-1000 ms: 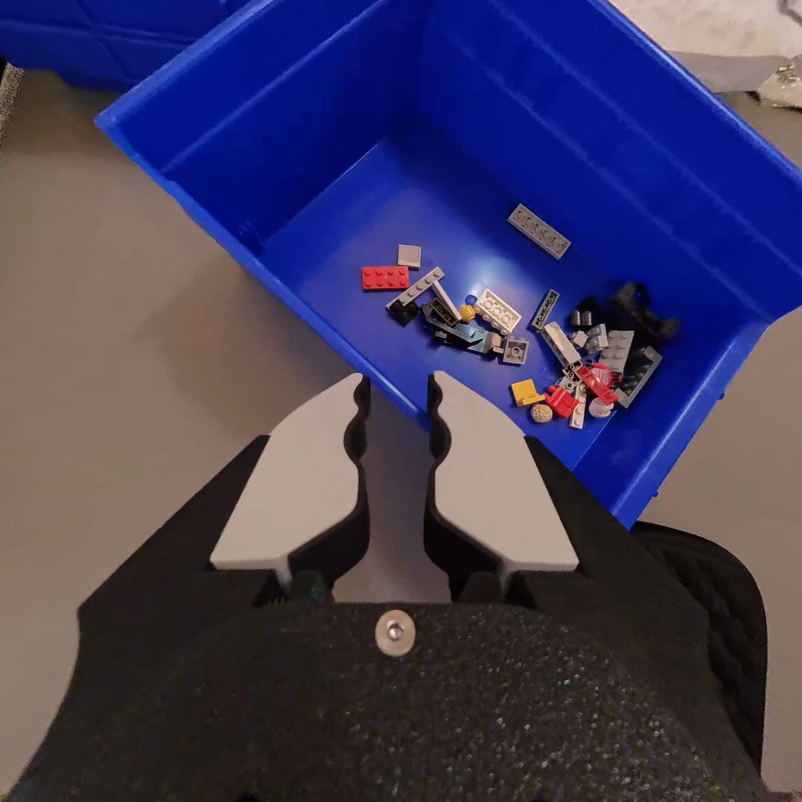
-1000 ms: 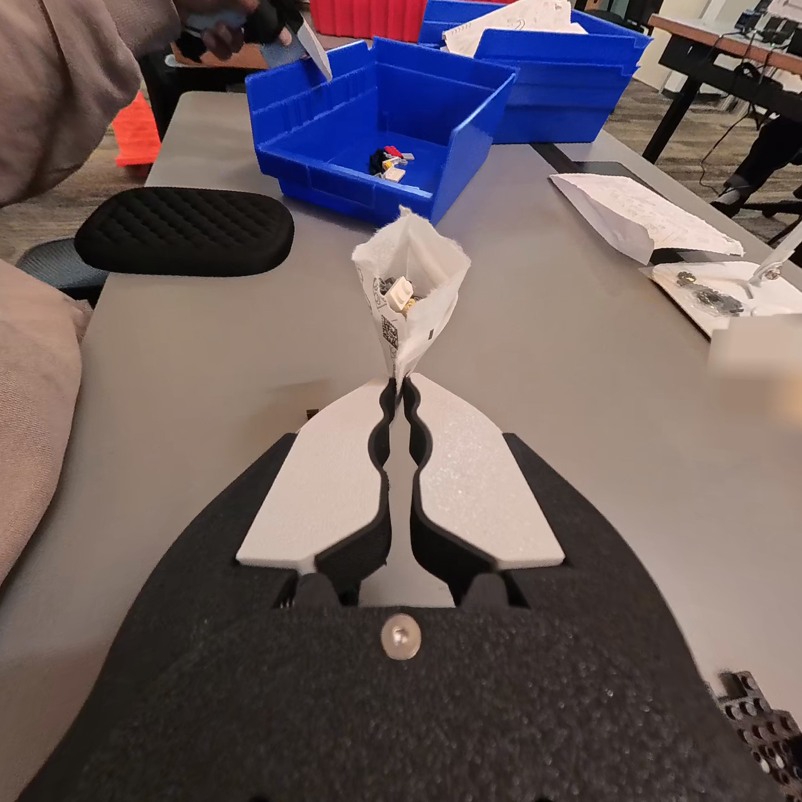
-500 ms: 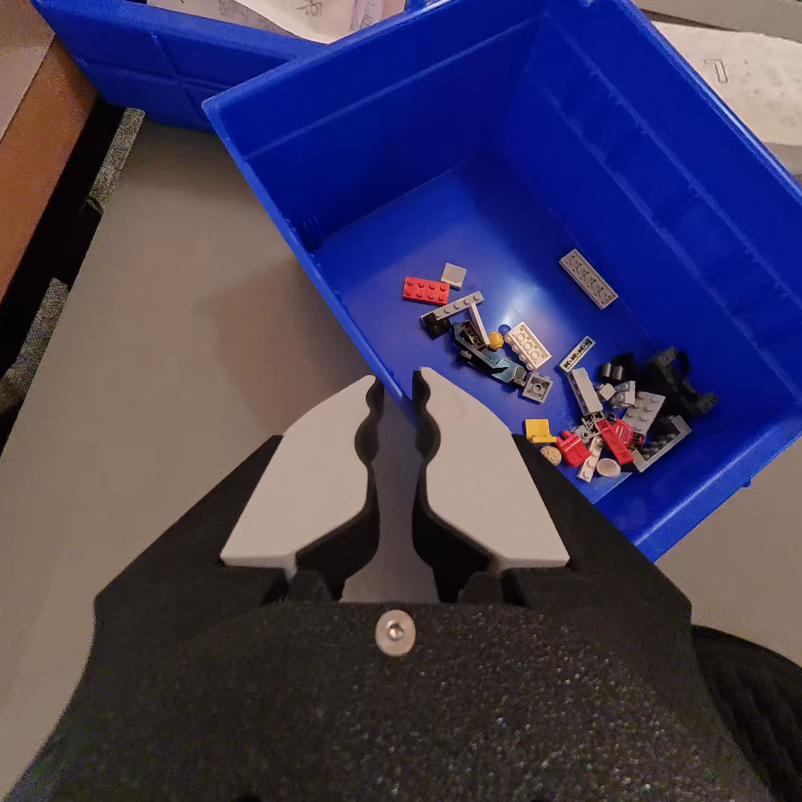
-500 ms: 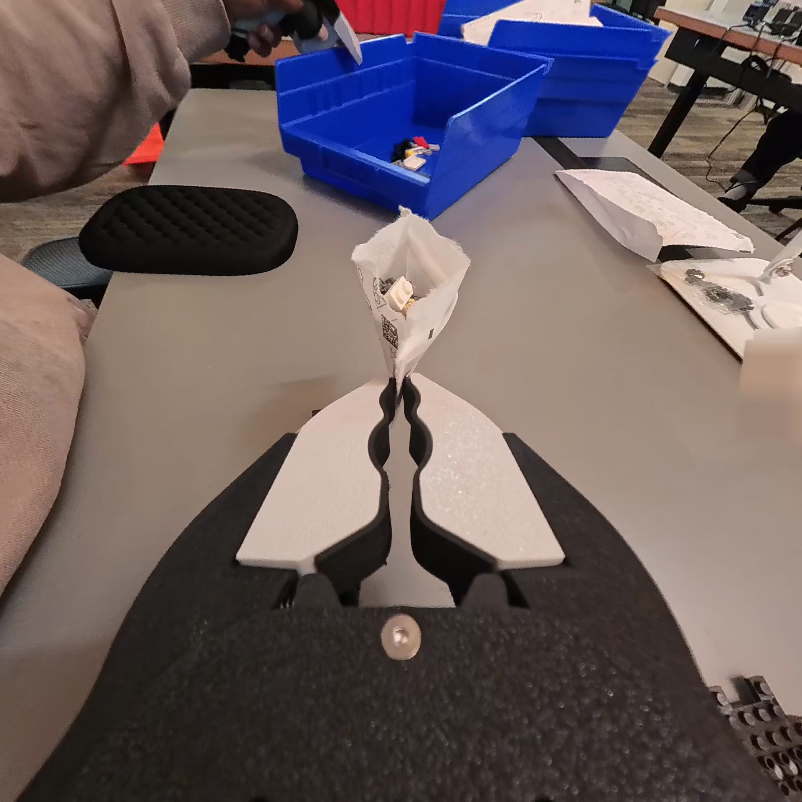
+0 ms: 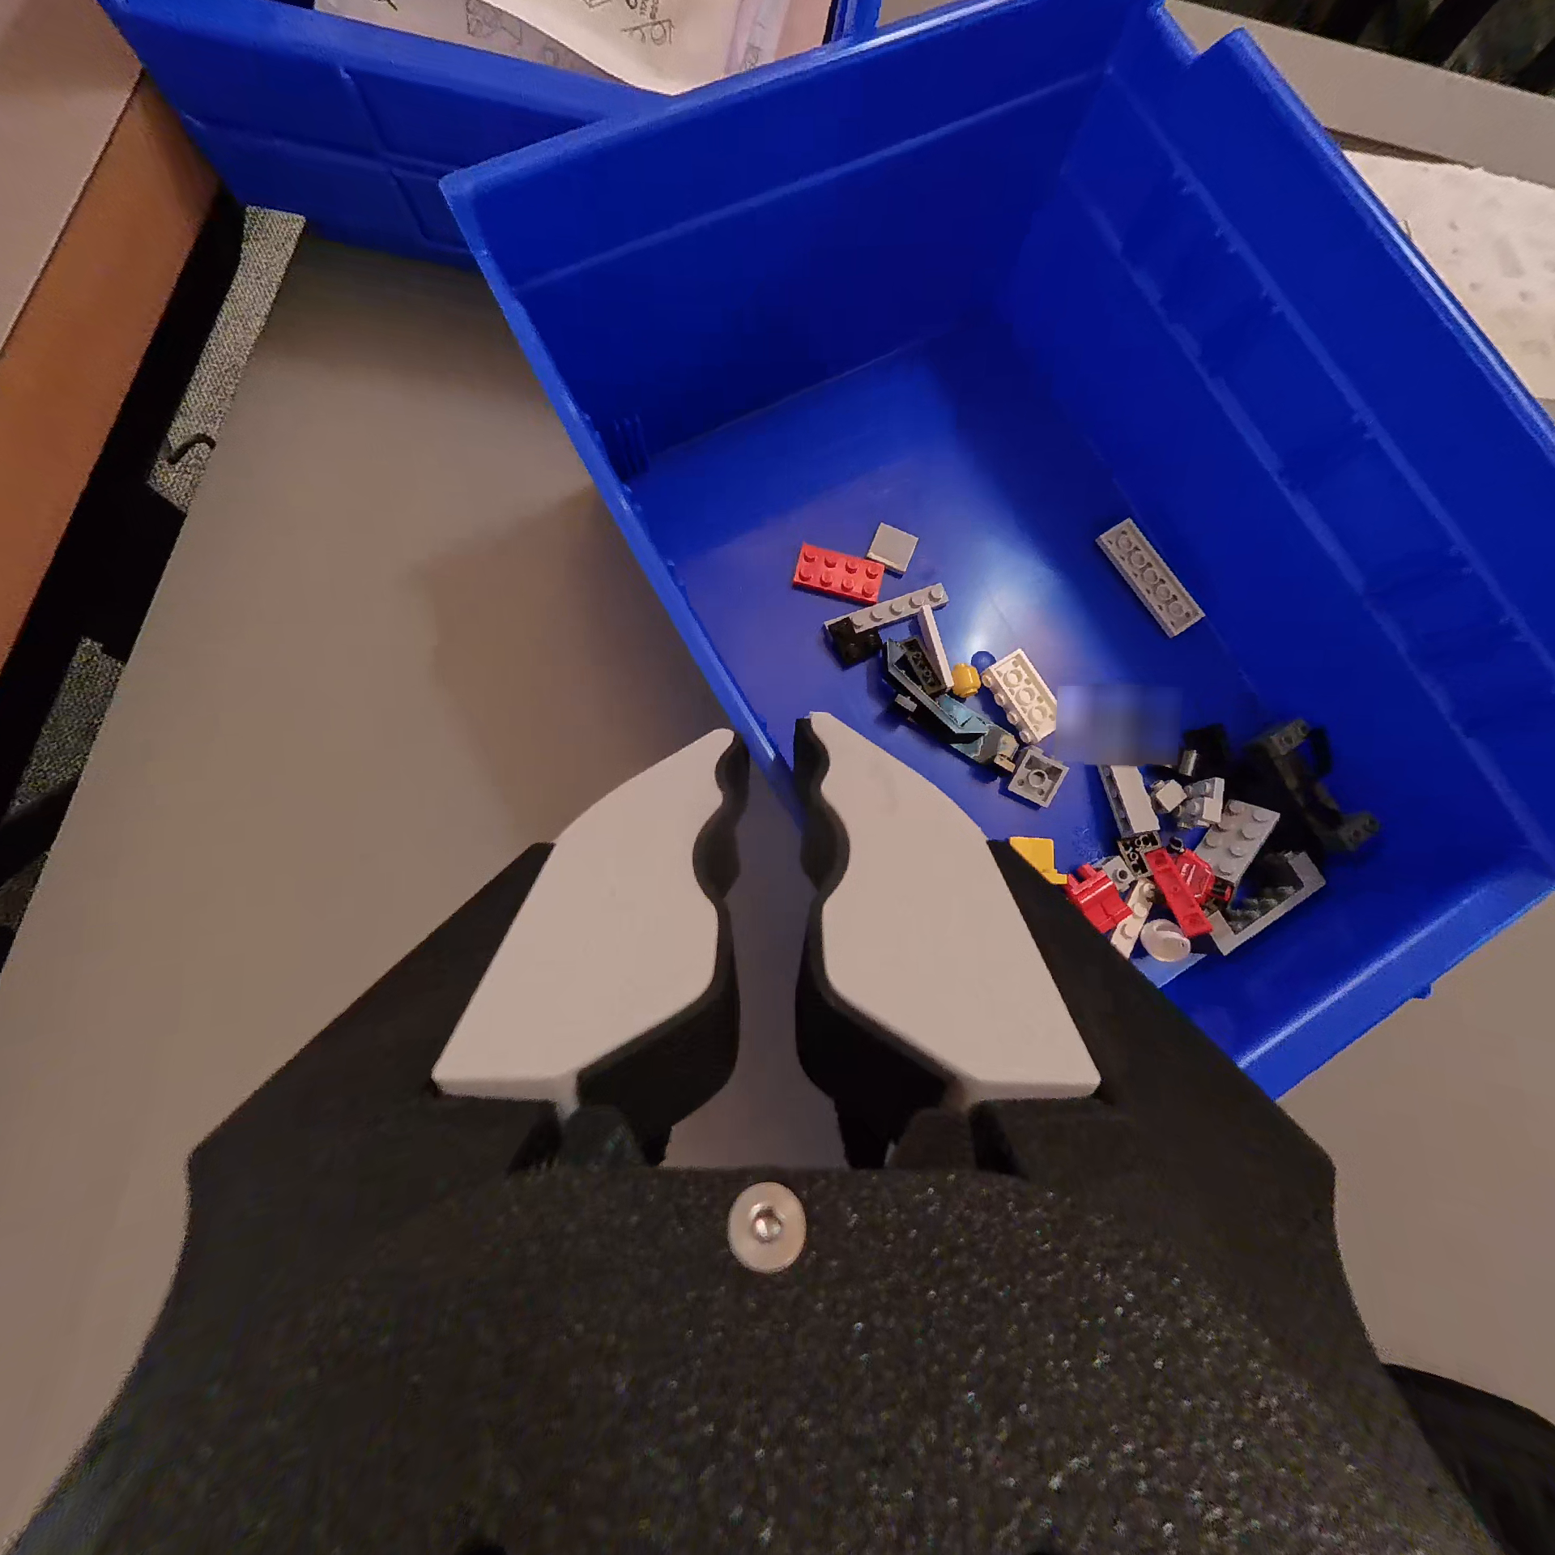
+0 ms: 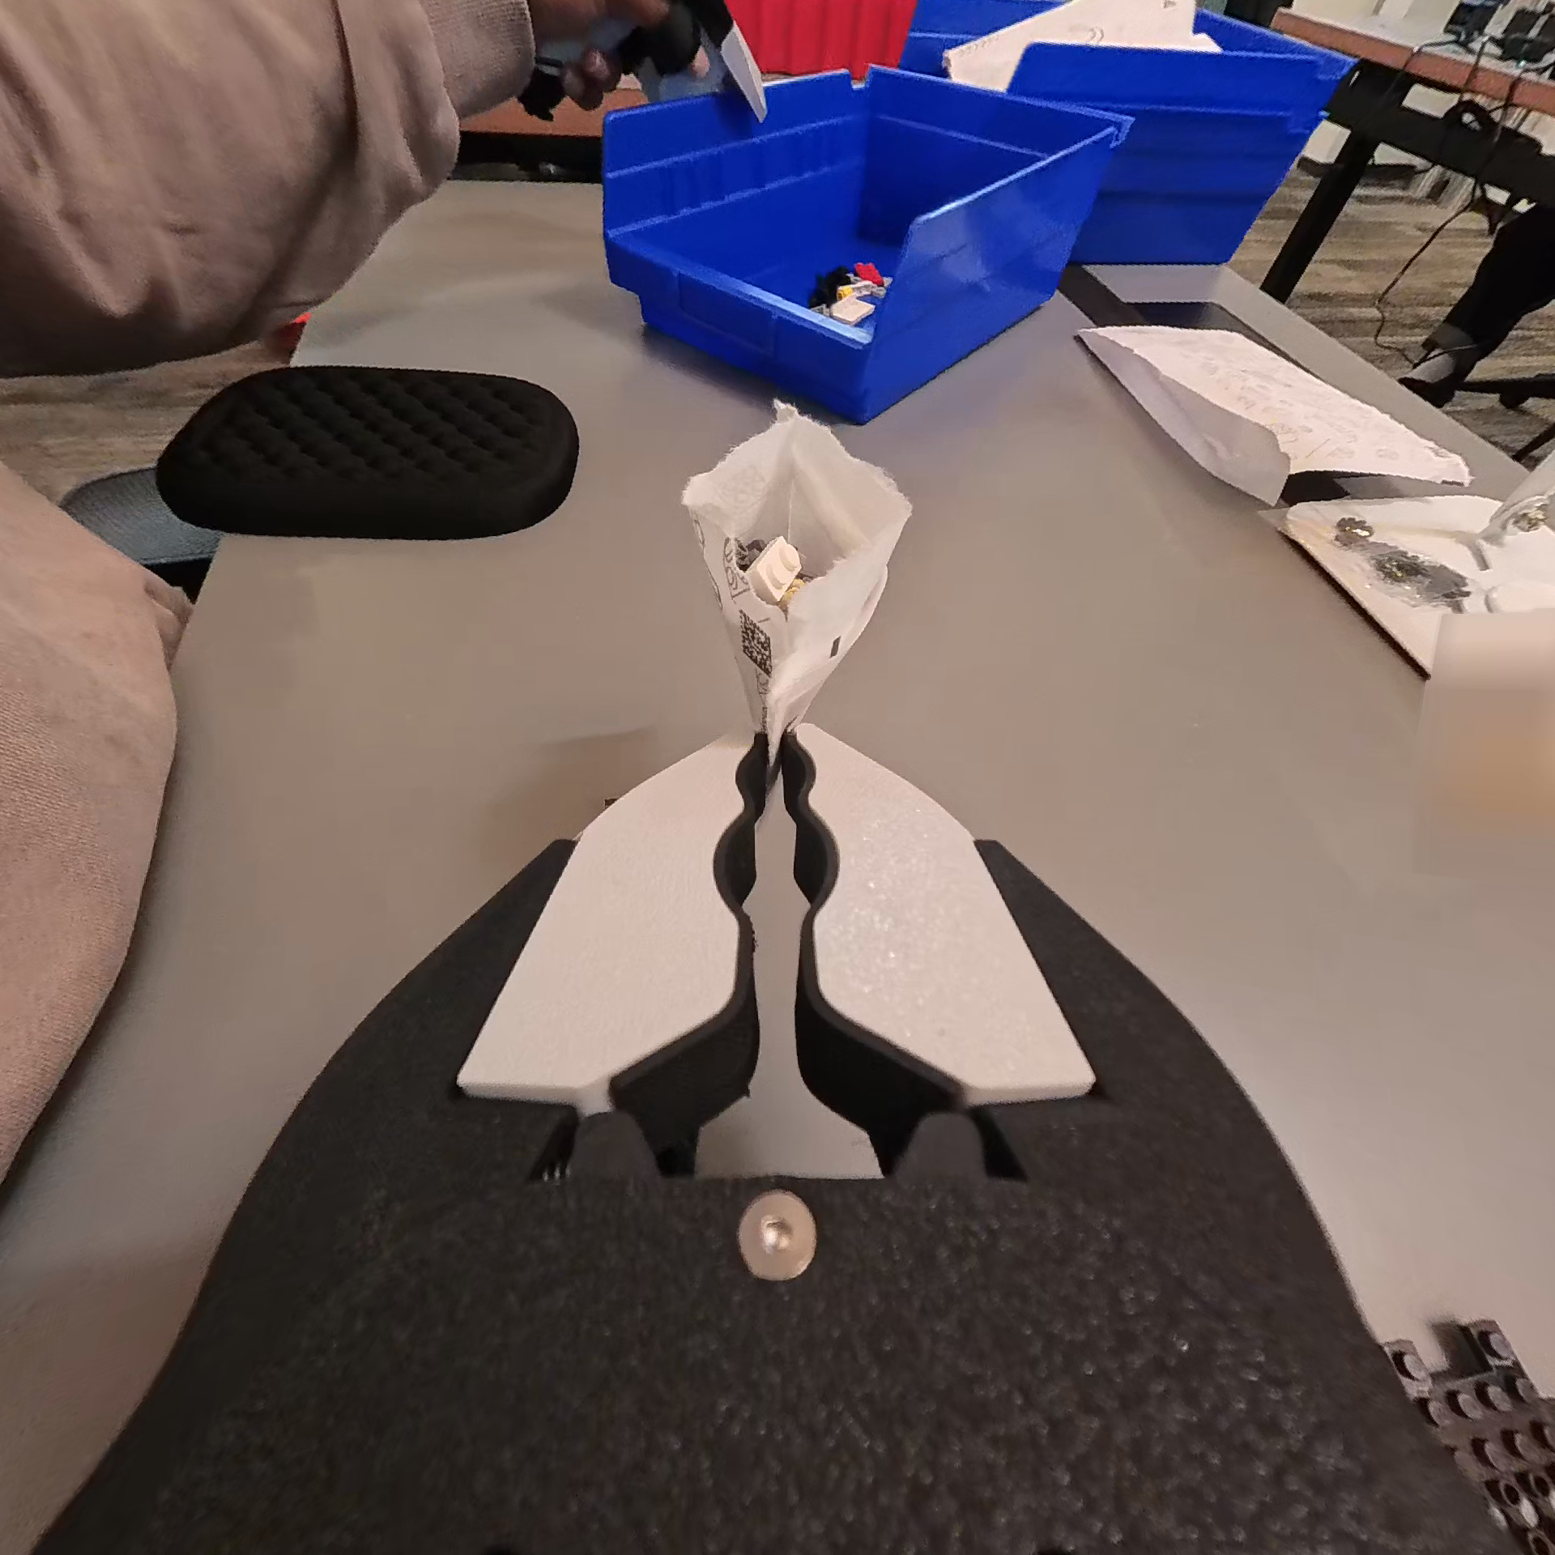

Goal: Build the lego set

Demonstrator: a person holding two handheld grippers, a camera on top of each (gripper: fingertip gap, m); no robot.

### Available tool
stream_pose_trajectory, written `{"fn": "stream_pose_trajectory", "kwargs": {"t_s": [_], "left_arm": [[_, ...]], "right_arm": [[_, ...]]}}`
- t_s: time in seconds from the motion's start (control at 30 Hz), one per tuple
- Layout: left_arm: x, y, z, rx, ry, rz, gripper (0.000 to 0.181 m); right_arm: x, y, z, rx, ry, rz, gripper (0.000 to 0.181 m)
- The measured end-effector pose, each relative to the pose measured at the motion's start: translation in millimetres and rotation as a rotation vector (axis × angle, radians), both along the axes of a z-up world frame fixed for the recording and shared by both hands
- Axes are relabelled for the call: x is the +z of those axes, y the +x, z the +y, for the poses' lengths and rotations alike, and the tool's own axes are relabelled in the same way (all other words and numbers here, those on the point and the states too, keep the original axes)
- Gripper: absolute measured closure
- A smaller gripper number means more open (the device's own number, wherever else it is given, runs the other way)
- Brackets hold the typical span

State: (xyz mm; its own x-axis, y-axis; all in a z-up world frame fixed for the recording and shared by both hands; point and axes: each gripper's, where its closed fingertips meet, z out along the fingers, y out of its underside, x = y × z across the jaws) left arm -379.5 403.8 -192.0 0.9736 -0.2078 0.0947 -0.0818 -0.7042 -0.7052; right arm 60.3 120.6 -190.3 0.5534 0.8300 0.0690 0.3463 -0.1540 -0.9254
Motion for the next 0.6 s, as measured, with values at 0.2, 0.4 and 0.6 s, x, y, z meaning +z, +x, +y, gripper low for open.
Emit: {"fn": "stream_pose_trajectory", "kwargs": {"t_s": [0.2,0.4,0.6], "left_arm": [[0,4,-7,-0.031,0.003,-0.031,0.170],[0,-1,-15,-0.057,0.010,-0.020,0.169],[0,-11,-19,-0.102,-0.006,-0.051,0.169]], "right_arm": [[1,1,1,-0.005,0.002,0.000,0.178],[1,1,2,-0.008,0.001,0.001,0.178],[4,4,1,-0.021,0.009,-0.001,0.178]]}}
